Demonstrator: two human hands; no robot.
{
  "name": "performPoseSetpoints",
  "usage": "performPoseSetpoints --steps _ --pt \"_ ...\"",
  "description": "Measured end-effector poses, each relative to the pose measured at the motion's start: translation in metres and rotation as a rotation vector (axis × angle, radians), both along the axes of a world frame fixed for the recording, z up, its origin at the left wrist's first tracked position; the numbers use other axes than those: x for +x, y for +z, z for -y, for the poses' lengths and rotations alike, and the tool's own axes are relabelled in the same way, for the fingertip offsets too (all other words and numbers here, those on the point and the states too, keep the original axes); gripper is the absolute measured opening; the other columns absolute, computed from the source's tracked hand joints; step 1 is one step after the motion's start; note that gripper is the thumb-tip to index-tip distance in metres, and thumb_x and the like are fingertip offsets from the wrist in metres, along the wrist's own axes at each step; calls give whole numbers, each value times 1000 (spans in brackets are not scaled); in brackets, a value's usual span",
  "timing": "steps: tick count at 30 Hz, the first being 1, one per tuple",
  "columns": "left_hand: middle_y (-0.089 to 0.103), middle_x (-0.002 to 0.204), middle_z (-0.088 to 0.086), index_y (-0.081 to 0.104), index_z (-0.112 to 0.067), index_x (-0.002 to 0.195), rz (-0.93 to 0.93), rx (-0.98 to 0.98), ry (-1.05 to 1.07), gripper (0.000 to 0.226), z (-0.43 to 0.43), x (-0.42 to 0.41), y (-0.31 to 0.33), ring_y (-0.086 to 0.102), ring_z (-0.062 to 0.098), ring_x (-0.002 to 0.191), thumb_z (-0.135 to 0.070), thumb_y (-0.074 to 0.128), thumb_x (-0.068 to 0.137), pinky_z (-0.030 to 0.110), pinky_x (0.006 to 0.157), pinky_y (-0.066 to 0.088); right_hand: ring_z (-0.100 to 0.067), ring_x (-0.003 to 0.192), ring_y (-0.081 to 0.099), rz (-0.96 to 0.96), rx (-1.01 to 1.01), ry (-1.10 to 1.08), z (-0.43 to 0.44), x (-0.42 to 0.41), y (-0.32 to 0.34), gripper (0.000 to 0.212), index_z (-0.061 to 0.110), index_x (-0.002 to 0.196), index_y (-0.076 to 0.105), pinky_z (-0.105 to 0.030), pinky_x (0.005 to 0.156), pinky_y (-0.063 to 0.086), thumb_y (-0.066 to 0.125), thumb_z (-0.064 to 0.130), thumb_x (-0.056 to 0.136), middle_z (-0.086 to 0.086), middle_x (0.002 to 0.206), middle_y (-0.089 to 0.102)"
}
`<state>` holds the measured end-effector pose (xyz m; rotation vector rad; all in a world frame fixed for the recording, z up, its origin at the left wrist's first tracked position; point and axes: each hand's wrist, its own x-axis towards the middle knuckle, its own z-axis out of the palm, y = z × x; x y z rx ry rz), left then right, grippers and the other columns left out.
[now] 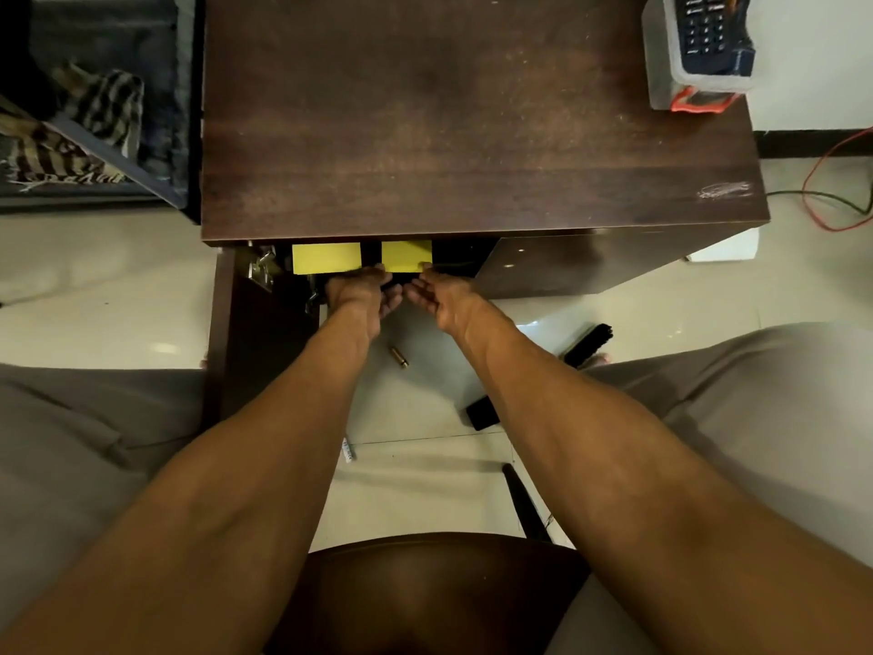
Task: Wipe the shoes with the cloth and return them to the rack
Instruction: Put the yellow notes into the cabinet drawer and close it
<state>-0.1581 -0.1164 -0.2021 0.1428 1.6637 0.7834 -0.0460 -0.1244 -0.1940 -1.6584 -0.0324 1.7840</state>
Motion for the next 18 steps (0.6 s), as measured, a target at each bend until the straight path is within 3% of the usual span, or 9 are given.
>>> performPoseSetpoints --steps 3,5,7,9,10,12,14,16,18 --pt "67 88 6 60 -14 86 24 6 2 19 0 -1 3 64 16 63 1 63 97 21 41 52 -33 126 60 22 5 27 0 2 1 37 -7 144 41 -33 103 46 38 3 109 -22 128 62" --pt "66 87 5 59 -15 86 30 6 8 20 3 -1 6 64 17 64 1 62 98 21 41 52 -36 136 51 48 -17 36 5 3 4 37 -8 145 39 -37 106 44 37 -1 108 -25 146 51" --pt "66 88 4 59 -16 86 24 2 2 20 9 -1 6 65 18 64 -1 61 99 22 41 53 -36 139 48 45 -4 34 10 5 4 40 -8 147 37 -36 104 45 36 -1 107 -25 151 46" --pt "68 90 4 61 -17 88 -2 -14 -18 18 18 1 3 65 17 63 -3 61 99 22 40 52 -33 132 55 37 11 65 18 10 3 39 -5 144 42 -30 97 52 40 0 106 -22 143 53" --pt "69 91 5 61 -17 89 -24 -17 -28 17 24 4 0 65 17 60 -4 62 99 21 39 50 -30 119 64 -6 6 52 22 16 1 32 -1 137 49 -24 84 57 42 1 106 -19 129 61" --pt "69 92 9 62 -17 90 -83 -25 -68 15 38 14 -10 63 17 52 -4 63 98 21 35 47 -22 81 69 42 -45 5 33 29 -4 10 3 105 59 -22 56 59 49 1 104 -13 94 66" --pt "69 92 13 61 -17 87 -151 -41 -201 18 54 30 -25 62 20 51 -2 63 97 24 35 48 -22 66 66 130 -75 -23 43 49 -18 15 6 88 57 -27 47 58 57 -5 99 -11 78 66" --pt "71 101 16 61 -21 83 -211 -45 -467 21 72 49 -42 66 26 65 -3 63 94 31 52 57 -25 63 65 211 -131 -51 55 72 -22 16 5 84 59 -29 47 57 60 -7 95 -12 76 67" --pt "71 119 12 67 -18 99 -319 -38 -930 13 91 68 -58 70 28 95 -12 72 89 38 82 60 -27 66 65 212 -183 -119 73 98 -44 11 4 90 61 -31 55 59 58 -5 96 -12 78 67"
